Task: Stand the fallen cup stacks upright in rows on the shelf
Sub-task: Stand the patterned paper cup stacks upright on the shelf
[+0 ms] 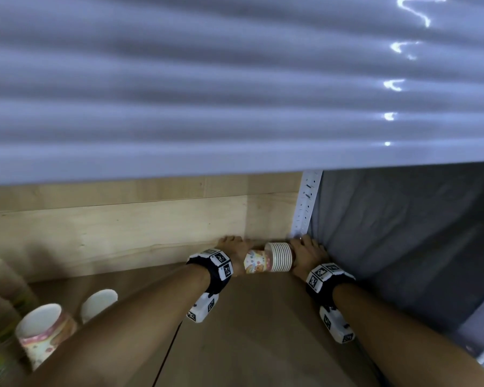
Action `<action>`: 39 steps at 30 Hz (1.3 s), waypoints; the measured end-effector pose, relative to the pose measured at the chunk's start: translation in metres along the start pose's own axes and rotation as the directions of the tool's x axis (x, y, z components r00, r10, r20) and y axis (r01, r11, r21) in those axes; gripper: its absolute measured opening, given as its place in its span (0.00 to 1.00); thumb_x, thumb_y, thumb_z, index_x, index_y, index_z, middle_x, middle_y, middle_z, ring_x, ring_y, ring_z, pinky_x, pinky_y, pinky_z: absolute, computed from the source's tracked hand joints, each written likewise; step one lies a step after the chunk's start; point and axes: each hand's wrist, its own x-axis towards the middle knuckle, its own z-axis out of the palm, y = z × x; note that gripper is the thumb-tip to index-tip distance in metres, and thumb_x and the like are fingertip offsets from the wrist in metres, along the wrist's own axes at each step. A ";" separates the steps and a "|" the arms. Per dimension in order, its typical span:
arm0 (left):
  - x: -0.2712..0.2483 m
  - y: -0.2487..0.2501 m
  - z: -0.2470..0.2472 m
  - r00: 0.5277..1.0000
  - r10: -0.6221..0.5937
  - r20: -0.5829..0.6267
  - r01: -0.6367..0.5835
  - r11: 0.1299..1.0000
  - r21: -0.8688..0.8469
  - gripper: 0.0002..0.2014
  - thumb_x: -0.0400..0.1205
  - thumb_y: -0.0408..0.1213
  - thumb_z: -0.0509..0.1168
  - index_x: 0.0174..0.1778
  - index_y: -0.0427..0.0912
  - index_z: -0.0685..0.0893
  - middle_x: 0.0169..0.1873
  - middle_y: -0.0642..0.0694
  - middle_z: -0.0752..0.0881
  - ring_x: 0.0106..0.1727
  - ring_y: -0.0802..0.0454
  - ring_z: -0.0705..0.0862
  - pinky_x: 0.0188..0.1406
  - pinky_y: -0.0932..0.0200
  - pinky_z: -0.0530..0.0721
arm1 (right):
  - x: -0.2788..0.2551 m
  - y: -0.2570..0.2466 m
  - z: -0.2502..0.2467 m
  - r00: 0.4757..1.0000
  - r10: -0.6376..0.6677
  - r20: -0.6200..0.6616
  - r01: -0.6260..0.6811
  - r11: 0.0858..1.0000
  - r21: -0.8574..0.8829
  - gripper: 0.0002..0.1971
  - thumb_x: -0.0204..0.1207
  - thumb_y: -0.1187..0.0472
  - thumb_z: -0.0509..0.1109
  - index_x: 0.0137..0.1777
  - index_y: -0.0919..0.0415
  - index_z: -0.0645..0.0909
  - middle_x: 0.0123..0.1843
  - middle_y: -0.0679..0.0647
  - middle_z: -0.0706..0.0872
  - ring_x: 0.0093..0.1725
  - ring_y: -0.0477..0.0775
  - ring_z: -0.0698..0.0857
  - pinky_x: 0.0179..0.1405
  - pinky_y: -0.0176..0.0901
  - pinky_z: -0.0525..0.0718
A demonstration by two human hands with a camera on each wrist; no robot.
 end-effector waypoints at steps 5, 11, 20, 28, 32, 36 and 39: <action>-0.005 -0.002 0.001 1.000 0.005 -0.018 -0.006 0.997 -0.083 0.35 0.73 0.46 0.74 0.76 0.51 0.70 0.67 0.42 0.79 0.69 0.40 0.78 0.70 0.47 0.72 | -0.001 0.001 -0.003 0.999 -0.027 0.035 0.024 0.996 0.080 0.31 0.72 0.51 0.69 0.75 0.48 0.67 0.73 0.52 0.75 0.71 0.58 0.77 0.73 0.52 0.72; -0.011 -0.012 0.001 0.999 -0.018 -0.030 0.013 0.986 -0.165 0.34 0.71 0.39 0.78 0.74 0.44 0.74 0.66 0.43 0.80 0.66 0.42 0.80 0.64 0.51 0.78 | -0.006 -0.009 -0.013 0.998 -0.044 0.045 0.041 0.996 0.073 0.31 0.71 0.48 0.71 0.73 0.51 0.68 0.73 0.54 0.76 0.71 0.58 0.77 0.73 0.53 0.74; -0.030 -0.037 -0.007 0.996 -0.066 -0.063 0.046 0.960 -0.276 0.41 0.65 0.43 0.81 0.75 0.44 0.75 0.64 0.42 0.81 0.63 0.43 0.82 0.63 0.52 0.82 | -0.021 -0.025 -0.035 0.998 -0.034 0.055 0.025 0.987 0.158 0.36 0.66 0.43 0.76 0.72 0.49 0.67 0.68 0.50 0.74 0.64 0.57 0.82 0.61 0.50 0.80; -0.054 -0.049 -0.016 0.984 -0.136 -0.113 0.064 0.867 -0.494 0.45 0.65 0.40 0.80 0.77 0.44 0.66 0.66 0.44 0.80 0.64 0.43 0.81 0.63 0.48 0.82 | -0.028 -0.048 -0.072 0.994 -0.012 0.108 -0.007 0.985 0.172 0.32 0.67 0.48 0.76 0.71 0.49 0.72 0.66 0.52 0.75 0.63 0.58 0.82 0.58 0.49 0.82; -0.066 -0.048 -0.019 0.982 -0.146 -0.117 0.063 0.849 -0.525 0.37 0.65 0.42 0.81 0.67 0.43 0.70 0.59 0.44 0.84 0.58 0.41 0.85 0.54 0.48 0.85 | -0.037 -0.065 -0.085 0.998 -0.016 0.062 0.004 0.982 0.191 0.27 0.66 0.48 0.76 0.64 0.51 0.73 0.60 0.51 0.81 0.60 0.56 0.84 0.51 0.44 0.81; -0.080 -0.048 -0.012 0.987 -0.126 -0.101 0.042 0.803 -0.595 0.36 0.63 0.43 0.83 0.64 0.44 0.72 0.57 0.45 0.85 0.56 0.43 0.85 0.54 0.47 0.86 | -0.047 -0.084 -0.098 0.996 -0.016 0.092 -0.003 0.980 0.201 0.28 0.69 0.50 0.76 0.67 0.53 0.72 0.60 0.53 0.82 0.58 0.57 0.84 0.53 0.47 0.84; -0.089 -0.048 -0.003 0.986 -0.132 -0.102 0.036 0.767 -0.641 0.37 0.61 0.44 0.84 0.62 0.46 0.73 0.56 0.47 0.85 0.56 0.45 0.85 0.55 0.49 0.86 | -0.053 -0.096 -0.104 0.990 -0.034 0.134 0.009 0.983 0.184 0.26 0.73 0.53 0.74 0.69 0.55 0.70 0.64 0.55 0.82 0.61 0.58 0.83 0.50 0.43 0.79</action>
